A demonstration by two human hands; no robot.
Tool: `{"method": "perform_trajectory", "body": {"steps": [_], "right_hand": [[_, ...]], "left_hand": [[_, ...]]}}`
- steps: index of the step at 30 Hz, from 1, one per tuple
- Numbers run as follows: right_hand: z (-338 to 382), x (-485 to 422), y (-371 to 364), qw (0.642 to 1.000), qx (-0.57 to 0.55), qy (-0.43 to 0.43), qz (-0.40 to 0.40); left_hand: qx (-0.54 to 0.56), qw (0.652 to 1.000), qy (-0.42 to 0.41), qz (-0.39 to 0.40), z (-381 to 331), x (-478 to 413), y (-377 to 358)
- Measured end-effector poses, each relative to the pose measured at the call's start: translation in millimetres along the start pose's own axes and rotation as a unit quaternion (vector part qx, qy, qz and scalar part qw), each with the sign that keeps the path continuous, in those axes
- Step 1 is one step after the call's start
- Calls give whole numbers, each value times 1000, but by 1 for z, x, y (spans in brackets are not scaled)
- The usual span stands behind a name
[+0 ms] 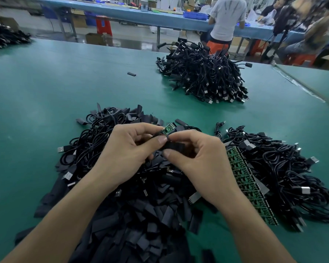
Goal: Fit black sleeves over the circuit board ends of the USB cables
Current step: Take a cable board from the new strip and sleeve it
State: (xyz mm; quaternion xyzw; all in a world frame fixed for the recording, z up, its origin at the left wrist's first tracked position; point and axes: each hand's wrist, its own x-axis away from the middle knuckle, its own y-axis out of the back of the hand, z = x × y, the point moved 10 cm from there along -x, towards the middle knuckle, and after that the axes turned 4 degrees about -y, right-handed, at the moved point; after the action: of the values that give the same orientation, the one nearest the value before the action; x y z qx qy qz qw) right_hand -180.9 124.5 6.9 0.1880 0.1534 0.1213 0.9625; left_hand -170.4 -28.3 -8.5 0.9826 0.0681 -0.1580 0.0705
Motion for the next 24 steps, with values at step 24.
{"method": "perform_trajectory", "body": {"steps": [24], "right_hand": [[-3, -6, 35, 997, -8, 7, -73]], "left_hand": [[13, 999, 11, -29, -1, 1, 5]]}}
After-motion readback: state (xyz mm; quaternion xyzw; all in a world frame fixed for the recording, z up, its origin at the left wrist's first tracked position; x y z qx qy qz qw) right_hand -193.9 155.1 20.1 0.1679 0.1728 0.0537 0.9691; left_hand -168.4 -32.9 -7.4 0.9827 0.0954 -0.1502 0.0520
